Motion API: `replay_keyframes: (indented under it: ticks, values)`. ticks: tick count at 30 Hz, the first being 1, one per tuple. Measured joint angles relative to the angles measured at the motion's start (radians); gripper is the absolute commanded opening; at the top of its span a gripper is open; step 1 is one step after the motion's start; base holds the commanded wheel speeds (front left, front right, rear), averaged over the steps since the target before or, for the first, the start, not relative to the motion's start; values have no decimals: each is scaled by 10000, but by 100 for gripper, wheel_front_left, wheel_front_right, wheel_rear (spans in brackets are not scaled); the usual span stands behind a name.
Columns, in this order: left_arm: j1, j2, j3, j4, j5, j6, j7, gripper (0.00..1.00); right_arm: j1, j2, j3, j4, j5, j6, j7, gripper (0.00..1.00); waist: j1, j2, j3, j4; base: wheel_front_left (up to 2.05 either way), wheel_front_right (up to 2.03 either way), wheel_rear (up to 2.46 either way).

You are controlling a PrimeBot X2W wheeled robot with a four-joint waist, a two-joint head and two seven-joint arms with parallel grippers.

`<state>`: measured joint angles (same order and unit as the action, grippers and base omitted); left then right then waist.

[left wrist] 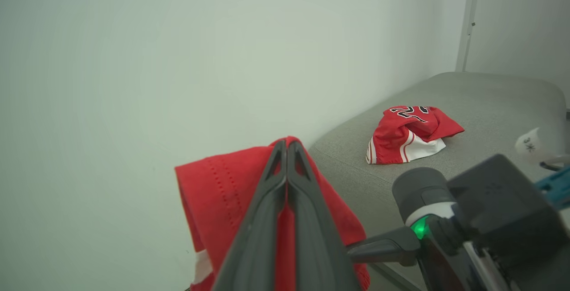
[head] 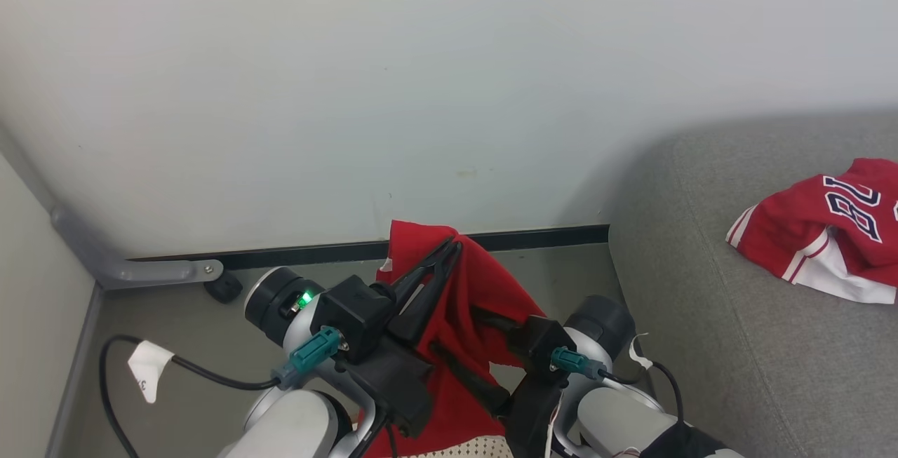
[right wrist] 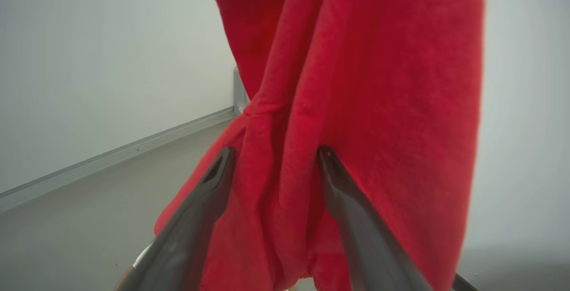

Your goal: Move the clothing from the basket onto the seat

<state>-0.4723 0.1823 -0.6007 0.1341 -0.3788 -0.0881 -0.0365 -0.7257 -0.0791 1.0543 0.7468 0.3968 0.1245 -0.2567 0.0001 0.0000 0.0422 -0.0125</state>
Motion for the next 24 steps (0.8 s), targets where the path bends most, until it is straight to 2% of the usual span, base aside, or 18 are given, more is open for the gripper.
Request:
replay_keyframes:
  ticks: [1, 2, 7, 16, 17, 20, 24]
  values:
    - [0, -4, -23, -46, 8, 0, 0, 0, -57, 17, 46, 81, 50, 0, 0, 79, 0, 0, -7, 15, 0, 0, 0]
    - [0, -8, -36, -84, 8, 0, 4, 0, -97, 27, 107, 150, 102, 0, 0, 55, 0, 0, -15, 29, 0, 0, 0]
    - [10, -10, -98, -188, 6, 0, 102, 0, -241, 73, 414, 403, 382, 0, 0, 0, 0, 0, -55, 81, 0, 0, 0]
    - [194, 180, 226, -276, -73, 188, 215, 0, -238, 90, 523, 355, 830, 0, 0, 0, -1, 0, -1, -76, 0, 0, 0]
    - [261, 196, 299, -274, -115, 192, 215, 16, -239, 71, 439, 328, 941, 0, 0, 0, -1, 0, 13, -118, 0, 0, 0]
    - [411, 318, 433, -222, -293, 276, 215, 100, -237, -105, 153, 192, 1133, 0, 0, 0, -1, 0, 55, -271, 0, 0, 0]
    - [570, 345, 568, -142, -454, 355, 196, 100, -240, -608, -330, -21, 1294, 0, 0, 0, -1, 0, 109, -521, 0, 0, 0]
